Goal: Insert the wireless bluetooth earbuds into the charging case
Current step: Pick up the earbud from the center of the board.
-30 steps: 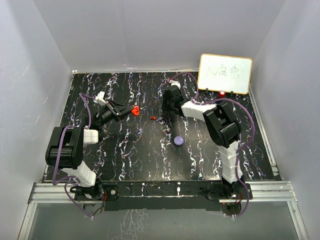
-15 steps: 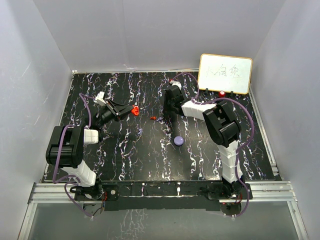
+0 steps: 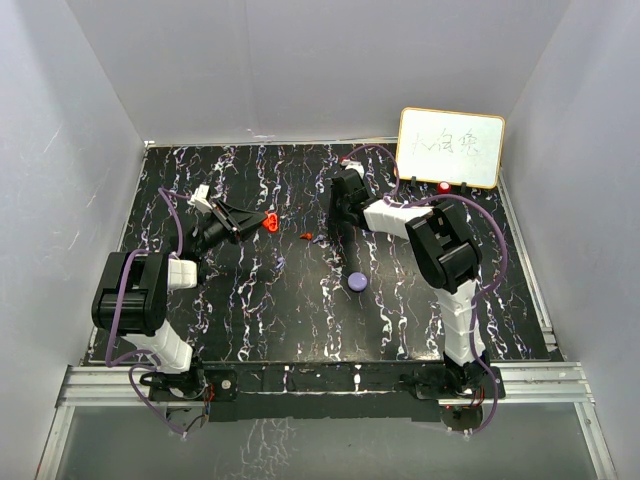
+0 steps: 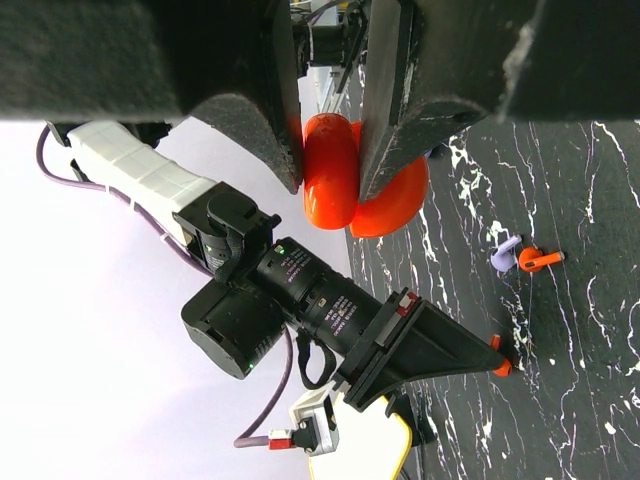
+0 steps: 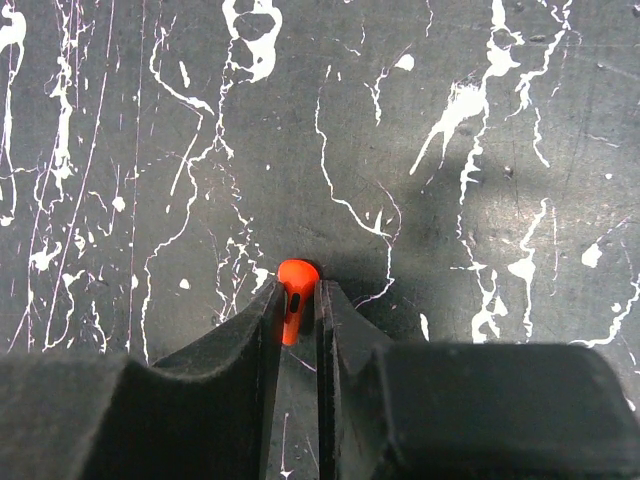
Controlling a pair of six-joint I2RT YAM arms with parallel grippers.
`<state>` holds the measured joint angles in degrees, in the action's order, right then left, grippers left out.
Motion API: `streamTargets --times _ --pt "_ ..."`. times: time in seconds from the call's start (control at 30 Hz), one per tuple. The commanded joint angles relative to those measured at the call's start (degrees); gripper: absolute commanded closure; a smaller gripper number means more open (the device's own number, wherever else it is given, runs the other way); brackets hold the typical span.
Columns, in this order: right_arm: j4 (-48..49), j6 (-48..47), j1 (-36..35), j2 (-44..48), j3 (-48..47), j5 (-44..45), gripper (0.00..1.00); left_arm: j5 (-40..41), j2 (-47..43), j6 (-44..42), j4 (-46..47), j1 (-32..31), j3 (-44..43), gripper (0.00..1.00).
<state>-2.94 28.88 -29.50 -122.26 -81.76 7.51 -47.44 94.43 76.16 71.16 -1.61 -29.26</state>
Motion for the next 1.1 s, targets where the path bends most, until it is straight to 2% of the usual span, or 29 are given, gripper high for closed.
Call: streamTargets --times 0.0,0.5,1.07 --pt "0.81 0.73 0.32 -0.37 -2.53 0.36 0.84 -1.08 0.05 -0.14 3.20 0.46 0.08 1.00" --pt "0.87 0.60 0.49 0.25 -2.44 0.49 0.81 -1.21 0.57 0.19 3.88 0.50 0.21 1.00" --pt "1.16 -0.66 0.49 0.99 -1.90 1.33 0.96 -1.16 1.13 0.76 4.95 0.57 0.35 1.00"
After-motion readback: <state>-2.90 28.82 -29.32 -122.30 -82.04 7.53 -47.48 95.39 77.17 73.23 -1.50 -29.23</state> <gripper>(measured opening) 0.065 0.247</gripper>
